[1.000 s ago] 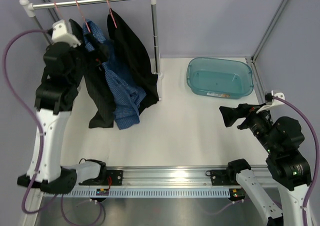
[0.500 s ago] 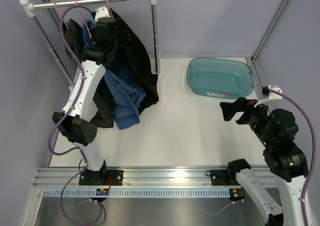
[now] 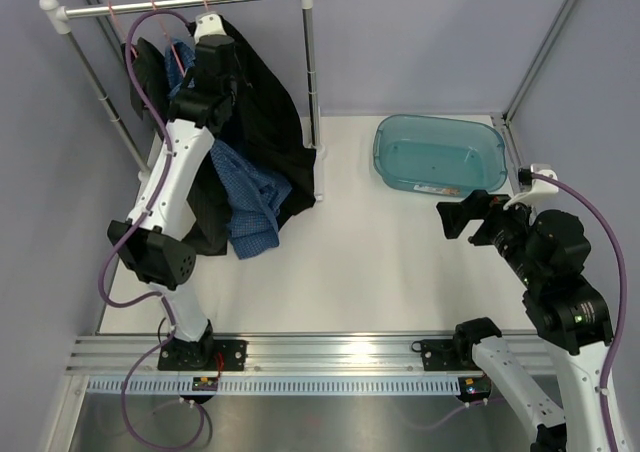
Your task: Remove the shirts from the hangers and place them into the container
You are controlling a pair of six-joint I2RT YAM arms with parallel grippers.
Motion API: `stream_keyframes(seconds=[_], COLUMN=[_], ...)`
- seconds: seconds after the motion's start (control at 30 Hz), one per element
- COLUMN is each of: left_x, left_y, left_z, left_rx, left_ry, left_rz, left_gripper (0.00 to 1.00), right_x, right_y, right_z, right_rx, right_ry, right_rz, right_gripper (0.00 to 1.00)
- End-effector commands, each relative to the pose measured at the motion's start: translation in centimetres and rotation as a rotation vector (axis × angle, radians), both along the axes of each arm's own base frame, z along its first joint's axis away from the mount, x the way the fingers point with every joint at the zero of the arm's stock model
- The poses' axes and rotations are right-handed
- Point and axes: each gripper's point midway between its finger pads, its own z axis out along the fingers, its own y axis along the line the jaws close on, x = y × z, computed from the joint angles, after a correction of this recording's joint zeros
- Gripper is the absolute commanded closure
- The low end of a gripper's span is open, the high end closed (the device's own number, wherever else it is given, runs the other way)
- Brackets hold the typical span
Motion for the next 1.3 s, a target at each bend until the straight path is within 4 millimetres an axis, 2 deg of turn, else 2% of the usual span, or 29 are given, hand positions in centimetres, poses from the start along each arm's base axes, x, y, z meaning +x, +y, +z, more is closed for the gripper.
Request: stream_keyframes(seconds=[0.0, 0.07, 0.23, 0.33, 0.5, 0.53, 0.57, 0.6, 0.63, 0.67, 0.77, 0.83, 0.87, 0.9, 1.13, 1.27], left_x=[-2.5, -3.1, -6.4, -8.0, -11.4, -12.0, -13.4, -14.2, -14.9, -16.3, -18.8, -21.2, -22.0, -23.7, -31.3, -34.0], left_y=[0.8, 0.6, 0.2, -0.5, -1.5, -1.7, -1.6, -1.5, -1.8, -1.7, -2.6, -3.3, -3.5, -3.4, -5.1, -6.1], left_z=[8.2, 9.7, 13.9, 14.6, 12.6, 11.0, 11.5, 11.1, 10.0, 10.5, 10.3, 11.6, 11.5, 12.7, 17.0, 18.3], left_rx=[-0.025, -0.022, -0.038, -0.061, -0.076, -0.071, -0.071, -0.063, -0.059, -0.049, -0.041, -0.029, -0.011, -0.009, -0.017, -0.036], left_ry=[-0.2, -0.234, -0.314, -0.316, -0.209, -0.155, -0.163, -0.149, -0.109, -0.122, -0.103, -0.153, -0.166, -0.214, -0.394, -0.444], left_rz=[-0.019, -0.046, -0.109, -0.158, -0.244, -0.269, -0.284, -0.296, -0.328, -0.354, -0.459, -0.552, -0.591, -0.619, -0.854, -0.967], left_gripper=[1.0, 1.0, 1.0, 1.0, 1.0, 1.0, 1.0, 1.0, 1.0, 1.0, 1.0, 1.0, 1.0, 1.0, 1.0, 1.0], right_x=[0.0, 0.0, -0.2, -0.5, -1.1, -1.2, -1.4, -1.5, -1.6, -1.8, -1.9, -2.1, -2.3, -2.5, -3.3, -3.4], right_y=[0.5, 0.8, 1.1, 1.2, 1.0, 0.9, 0.9, 0.9, 0.8, 0.8, 0.9, 1.2, 1.4, 1.4, 1.6, 1.5], right_z=[1.3, 1.4, 1.6, 1.8, 2.1, 2.2, 2.2, 2.2, 2.1, 2.1, 2.3, 2.8, 3.1, 3.7, 6.1, 7.6], right_rx=[-0.009, -0.008, -0.01, -0.01, -0.012, -0.011, -0.013, -0.017, -0.019, -0.019, -0.021, -0.017, -0.017, -0.017, -0.028, -0.044], right_ry=[-0.035, -0.035, -0.044, -0.052, -0.061, -0.064, -0.068, -0.066, -0.069, -0.07, -0.076, -0.085, -0.091, -0.103, -0.159, -0.201], right_rz=[0.037, 0.05, 0.073, 0.082, 0.085, 0.083, 0.087, 0.087, 0.086, 0.086, 0.094, 0.117, 0.128, 0.134, 0.166, 0.167], right_gripper=[0.01, 0.01, 0.0, 0.0, 0.0, 0.0, 0.0, 0.0, 0.01, 0.01, 0.01, 0.0, 0.0, 0.01, 0.01, 0.01])
